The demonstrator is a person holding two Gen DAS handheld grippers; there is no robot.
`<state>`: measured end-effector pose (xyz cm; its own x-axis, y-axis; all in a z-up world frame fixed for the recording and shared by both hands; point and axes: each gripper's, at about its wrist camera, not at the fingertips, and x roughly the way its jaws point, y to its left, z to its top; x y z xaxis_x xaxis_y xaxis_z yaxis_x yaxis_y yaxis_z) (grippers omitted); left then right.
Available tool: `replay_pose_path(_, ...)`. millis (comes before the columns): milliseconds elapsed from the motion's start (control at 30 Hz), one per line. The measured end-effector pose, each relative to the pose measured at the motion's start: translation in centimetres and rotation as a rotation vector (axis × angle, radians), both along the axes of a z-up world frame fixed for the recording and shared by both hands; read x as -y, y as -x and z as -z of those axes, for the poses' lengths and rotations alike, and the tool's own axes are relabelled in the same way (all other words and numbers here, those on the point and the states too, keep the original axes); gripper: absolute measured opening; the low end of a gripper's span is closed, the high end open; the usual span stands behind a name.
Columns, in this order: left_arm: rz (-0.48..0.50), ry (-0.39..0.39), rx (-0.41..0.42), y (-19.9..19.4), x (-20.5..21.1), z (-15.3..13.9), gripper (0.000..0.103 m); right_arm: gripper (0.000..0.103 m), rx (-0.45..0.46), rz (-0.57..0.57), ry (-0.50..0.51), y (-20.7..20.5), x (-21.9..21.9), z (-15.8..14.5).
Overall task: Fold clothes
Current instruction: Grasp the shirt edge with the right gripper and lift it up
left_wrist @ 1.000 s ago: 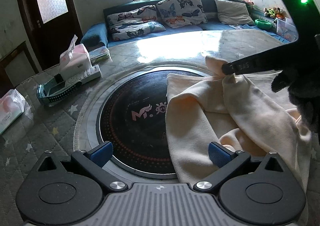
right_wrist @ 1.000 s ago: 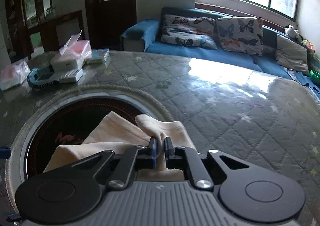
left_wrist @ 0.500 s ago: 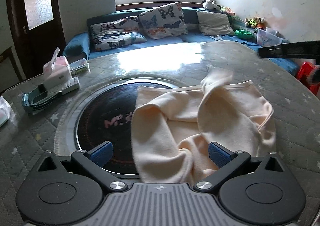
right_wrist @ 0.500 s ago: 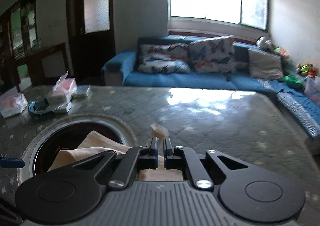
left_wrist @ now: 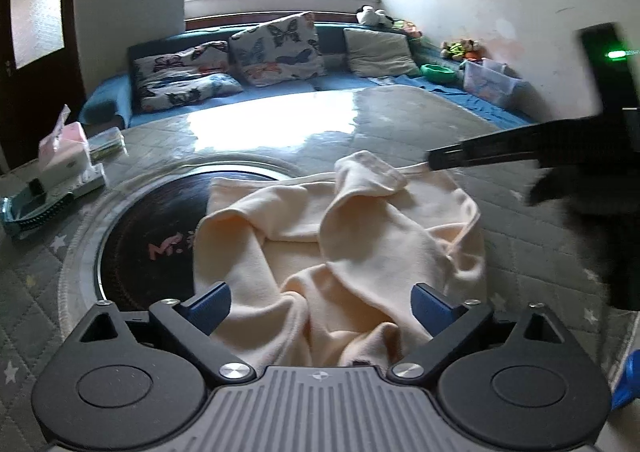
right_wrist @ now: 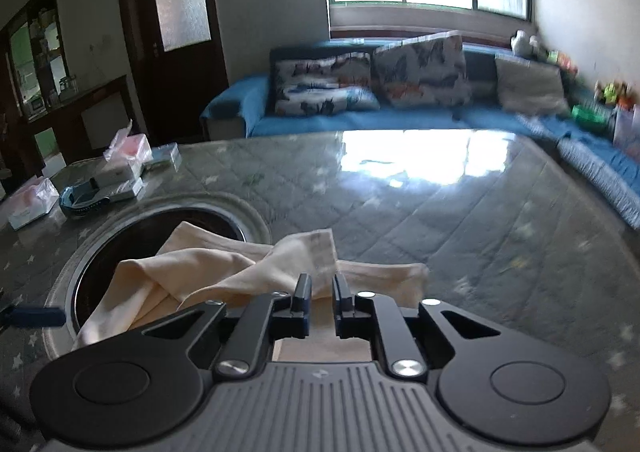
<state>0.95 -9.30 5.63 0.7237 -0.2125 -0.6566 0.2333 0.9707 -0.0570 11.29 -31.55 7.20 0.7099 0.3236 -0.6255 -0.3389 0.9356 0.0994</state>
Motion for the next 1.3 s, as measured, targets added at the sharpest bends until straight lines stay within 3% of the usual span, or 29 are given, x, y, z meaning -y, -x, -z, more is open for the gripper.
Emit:
replay_pose_path(100, 0.024, 0.015, 0.004, 0.1, 0.0, 0.1, 0.093, 0.025, -0.032, 0.033, -0.019, -1.7, -0.2, 1.7)
replay_pose_path(300, 0.070, 0.050, -0.002, 0.1, 0.2, 0.4, 0.091, 0.035, -0.096, 0.066, -0.043, -5.1, -0.8, 4.5)
replay_pose_path(467, 0.114, 0.086, -0.001, 0.4, 0.3, 0.6, 0.090, 0.036, -0.103, 0.058, -0.040, -6.2, -1.5, 5.7)
replay_pose_path(533, 0.131, 0.090, 0.007, 0.6, 0.4, 0.6, 0.090, 0.011, -0.109, 0.040, -0.040, -6.1, -1.5, 5.6)
replay_pose_path(567, 0.134, 0.092, 0.009, 0.6, 0.5, 0.6, 0.090, 0.010, -0.111, 0.031, -0.041, -6.0, -1.4, 5.5)
replay_pose_path(633, 0.136, 0.095, 0.015, 0.6, 0.6, 0.5, 0.090, 0.004, -0.097, 0.023, -0.034, -5.4, -1.1, 5.0)
replay_pose_path(1000, 0.195, 0.106, -0.010, -0.2, 1.9, 1.5, 0.090, 0.004, 0.129, 0.073, 0.064, 1.1, 3.3, -2.2)
replay_pose_path(1167, 0.239, 0.104, -0.007, 0.4, 2.6, 1.8, 0.080, 0.001, 0.224, 0.127, 0.102, 4.6, 6.0, -5.3)
replay_pose_path(1233, 0.256, 0.097, -0.017, 0.5, 3.0, 2.1, 0.068, 0.001, 0.234, 0.145, 0.115, 5.7, 6.8, -6.0)
replay_pose_path(1300, 0.255, 0.091, -0.027, 0.4, 3.3, 2.4, 0.064, 0.001, 0.226, 0.154, 0.120, 6.3, 7.4, -6.0)
